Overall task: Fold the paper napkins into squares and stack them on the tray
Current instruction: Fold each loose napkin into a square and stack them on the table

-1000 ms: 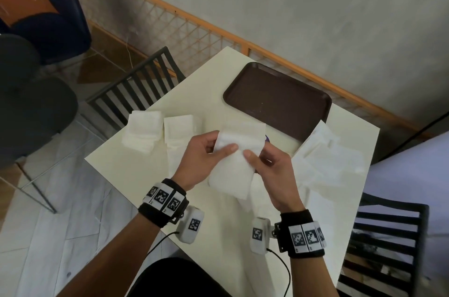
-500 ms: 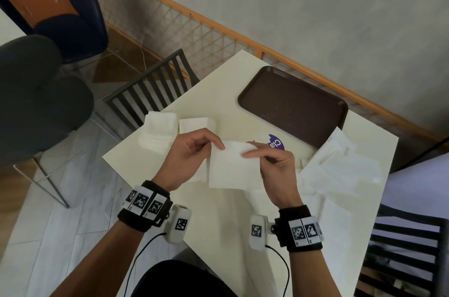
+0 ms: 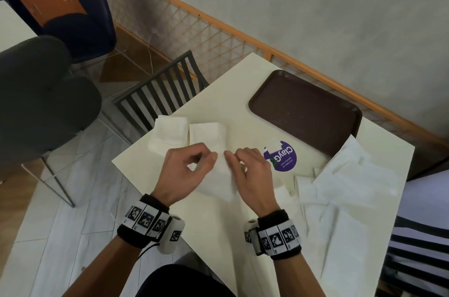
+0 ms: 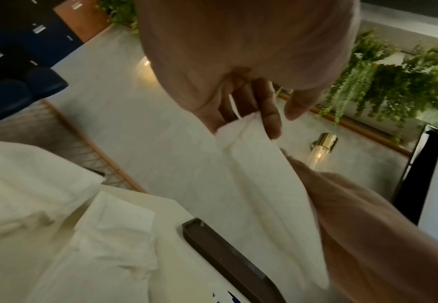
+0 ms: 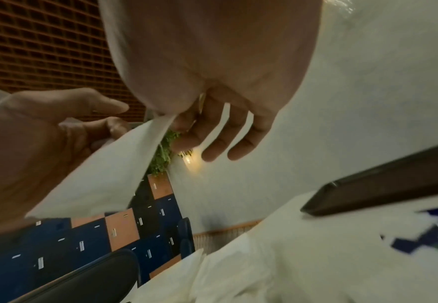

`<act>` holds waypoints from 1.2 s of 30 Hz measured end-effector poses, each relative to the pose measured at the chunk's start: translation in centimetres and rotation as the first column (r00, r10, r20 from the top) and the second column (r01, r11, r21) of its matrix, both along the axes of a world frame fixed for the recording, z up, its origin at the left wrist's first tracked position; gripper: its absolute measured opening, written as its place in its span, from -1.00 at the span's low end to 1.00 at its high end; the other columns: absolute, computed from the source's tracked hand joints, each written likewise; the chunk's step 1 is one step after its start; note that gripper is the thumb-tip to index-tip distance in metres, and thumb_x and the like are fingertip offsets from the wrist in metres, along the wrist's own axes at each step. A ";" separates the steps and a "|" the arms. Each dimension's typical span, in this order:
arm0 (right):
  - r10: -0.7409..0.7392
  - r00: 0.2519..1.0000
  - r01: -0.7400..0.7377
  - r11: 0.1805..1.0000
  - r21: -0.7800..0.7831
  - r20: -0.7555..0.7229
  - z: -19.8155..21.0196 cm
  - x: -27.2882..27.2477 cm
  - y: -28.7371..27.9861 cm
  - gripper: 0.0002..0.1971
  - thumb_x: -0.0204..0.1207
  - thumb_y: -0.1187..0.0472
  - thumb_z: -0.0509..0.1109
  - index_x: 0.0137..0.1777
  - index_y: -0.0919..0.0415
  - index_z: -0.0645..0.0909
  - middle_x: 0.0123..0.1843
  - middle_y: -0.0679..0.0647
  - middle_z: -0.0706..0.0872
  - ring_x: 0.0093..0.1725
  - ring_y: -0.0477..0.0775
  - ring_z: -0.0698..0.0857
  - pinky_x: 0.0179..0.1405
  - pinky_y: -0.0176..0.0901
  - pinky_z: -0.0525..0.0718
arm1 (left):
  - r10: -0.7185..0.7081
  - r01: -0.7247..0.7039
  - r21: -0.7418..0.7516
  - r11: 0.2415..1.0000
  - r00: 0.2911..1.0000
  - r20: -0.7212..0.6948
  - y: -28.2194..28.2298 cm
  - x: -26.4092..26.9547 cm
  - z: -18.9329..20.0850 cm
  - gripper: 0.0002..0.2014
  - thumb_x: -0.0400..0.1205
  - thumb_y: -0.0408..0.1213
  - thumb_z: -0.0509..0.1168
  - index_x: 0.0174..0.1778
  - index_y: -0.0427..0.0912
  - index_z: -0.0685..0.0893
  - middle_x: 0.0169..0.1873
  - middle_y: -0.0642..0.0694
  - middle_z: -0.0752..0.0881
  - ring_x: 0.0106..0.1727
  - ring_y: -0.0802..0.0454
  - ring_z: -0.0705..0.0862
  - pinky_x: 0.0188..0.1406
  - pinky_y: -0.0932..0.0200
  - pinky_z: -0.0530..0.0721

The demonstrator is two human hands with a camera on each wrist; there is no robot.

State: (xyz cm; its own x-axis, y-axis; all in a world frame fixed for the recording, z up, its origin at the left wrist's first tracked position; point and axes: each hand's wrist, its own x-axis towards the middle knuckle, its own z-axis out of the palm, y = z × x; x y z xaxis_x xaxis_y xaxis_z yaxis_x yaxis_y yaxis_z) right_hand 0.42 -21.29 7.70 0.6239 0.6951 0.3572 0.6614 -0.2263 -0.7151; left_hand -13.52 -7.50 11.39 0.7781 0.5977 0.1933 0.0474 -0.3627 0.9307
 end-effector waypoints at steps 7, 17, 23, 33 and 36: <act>-0.119 0.772 0.143 0.990 -0.012 -0.624 -3.5 -0.4 2.1 -0.71 0.82 -0.06 0.48 0.05 0.07 0.47 -0.12 0.04 0.81 -0.19 -0.01 0.82 -0.15 -0.09 0.83 | 0.243 -0.262 -0.090 0.961 0.953 -0.180 1.4 0.5 -3.9 -0.76 0.62 -0.16 0.65 -0.21 -0.09 0.71 -0.30 0.08 0.77 -0.20 0.15 0.74 -0.22 0.40 0.63; -0.183 0.926 0.018 0.896 -0.445 -0.331 -8.7 -0.4 3.6 -0.91 0.74 0.21 0.42 0.14 0.14 0.56 0.02 0.08 0.72 0.01 0.22 0.73 0.02 0.11 0.73 | 0.121 0.009 0.217 0.976 0.808 -0.576 3.4 1.7 -14.0 -0.58 0.56 -0.27 0.65 0.30 -0.17 0.71 0.28 -0.13 0.52 0.24 -0.15 0.57 0.46 -0.12 0.60; -0.496 0.867 0.453 0.746 -0.488 0.048 -6.6 4.3 -3.0 -0.59 0.75 -0.03 0.50 0.36 0.28 0.58 0.27 0.29 0.67 0.23 0.39 0.68 0.16 0.22 0.74 | 0.230 -0.045 0.351 0.935 0.831 -0.507 2.1 0.2 -13.6 -0.58 0.54 -0.16 0.66 0.30 0.05 0.75 0.44 -0.04 0.44 0.33 -0.11 0.41 0.38 0.03 0.35; -0.499 0.832 0.372 0.826 -0.424 -0.243 -7.7 4.9 -8.6 -0.87 0.69 0.32 0.61 0.02 0.06 0.78 -0.03 -0.07 0.89 0.02 0.09 0.84 0.00 -0.11 0.62 | -0.132 0.173 0.064 0.983 0.902 -0.411 -2.9 4.8 -12.3 -0.76 0.71 -0.12 0.53 0.27 0.06 0.72 0.15 0.13 0.69 0.21 0.11 0.68 0.22 0.16 0.70; -0.421 0.857 0.340 0.895 -0.289 -0.297 -6.9 3.9 -9.7 -0.82 0.65 0.37 0.63 -0.01 0.04 0.81 -0.09 -0.19 0.90 -0.14 -0.12 0.86 -0.03 -0.28 0.73 | -0.191 0.183 -0.060 0.981 0.888 -0.419 -4.5 7.7 -12.1 -0.62 0.75 -0.10 0.50 0.48 -0.01 0.68 0.27 0.01 0.69 0.20 0.00 0.73 0.23 0.09 0.74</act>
